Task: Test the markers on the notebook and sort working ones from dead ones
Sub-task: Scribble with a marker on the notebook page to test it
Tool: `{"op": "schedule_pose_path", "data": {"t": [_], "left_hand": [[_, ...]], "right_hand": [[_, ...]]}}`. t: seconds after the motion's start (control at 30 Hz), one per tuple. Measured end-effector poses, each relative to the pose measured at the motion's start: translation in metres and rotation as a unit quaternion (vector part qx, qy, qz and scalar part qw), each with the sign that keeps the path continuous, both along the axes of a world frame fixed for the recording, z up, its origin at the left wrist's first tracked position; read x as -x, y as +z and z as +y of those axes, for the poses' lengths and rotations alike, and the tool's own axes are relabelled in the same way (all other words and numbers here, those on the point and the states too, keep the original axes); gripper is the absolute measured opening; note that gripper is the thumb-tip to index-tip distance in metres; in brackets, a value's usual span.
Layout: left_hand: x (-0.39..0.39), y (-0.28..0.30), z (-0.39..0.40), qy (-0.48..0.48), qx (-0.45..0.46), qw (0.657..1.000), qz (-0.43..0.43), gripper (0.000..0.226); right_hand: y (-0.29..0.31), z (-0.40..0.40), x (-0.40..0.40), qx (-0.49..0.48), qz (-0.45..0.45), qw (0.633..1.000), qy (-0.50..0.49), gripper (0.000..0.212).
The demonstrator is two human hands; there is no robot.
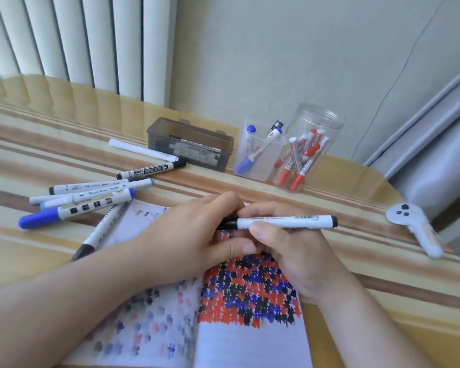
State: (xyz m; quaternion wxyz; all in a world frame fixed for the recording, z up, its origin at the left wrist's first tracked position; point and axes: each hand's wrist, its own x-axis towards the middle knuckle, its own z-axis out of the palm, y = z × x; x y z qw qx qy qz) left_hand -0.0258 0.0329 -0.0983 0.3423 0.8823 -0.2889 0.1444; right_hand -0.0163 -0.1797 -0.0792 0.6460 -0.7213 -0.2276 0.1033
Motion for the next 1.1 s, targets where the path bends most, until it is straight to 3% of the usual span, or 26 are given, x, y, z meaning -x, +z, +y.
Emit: {"op": "schedule_pose_path", "data": {"t": [0.07,0.23,0.33,0.47,0.57,0.77,0.97,1.1], "left_hand": [[-0.002,0.000,0.002,0.011,-0.014,1.000,-0.017,0.043],[-0.005,0.000,0.006,0.024,-0.044,0.998,-0.040,0.041],[-0.004,0.002,0.005,0.013,-0.040,0.998,-0.039,0.034],[0.000,0.004,0.003,0.016,-0.036,0.999,-0.021,0.025],[0.002,0.007,0.003,0.021,-0.008,1.000,0.006,0.026],[0.002,0.014,0.007,-0.005,-0.003,0.997,0.073,0.037],[0.002,0.019,0.010,-0.036,-0.009,0.990,0.139,0.033],[0.003,0.021,0.009,-0.011,-0.077,0.991,0.108,0.047]], "right_hand": [[-0.003,0.002,-0.003,-0.035,0.076,0.996,0.010,0.037],[-0.002,0.005,-0.010,-0.097,0.123,0.987,-0.041,0.010],[-0.001,0.008,-0.010,-0.123,0.132,0.983,-0.043,0.022],[-0.001,0.016,-0.007,-0.151,0.129,0.979,-0.051,0.017],[-0.001,0.020,-0.007,-0.171,0.147,0.973,-0.039,0.027],[0.002,0.019,-0.003,-0.167,0.121,0.978,-0.035,0.027],[0.005,0.013,-0.005,-0.100,0.047,0.993,-0.032,0.029],[0.010,0.011,0.000,-0.048,-0.018,0.998,-0.034,0.031]]}}
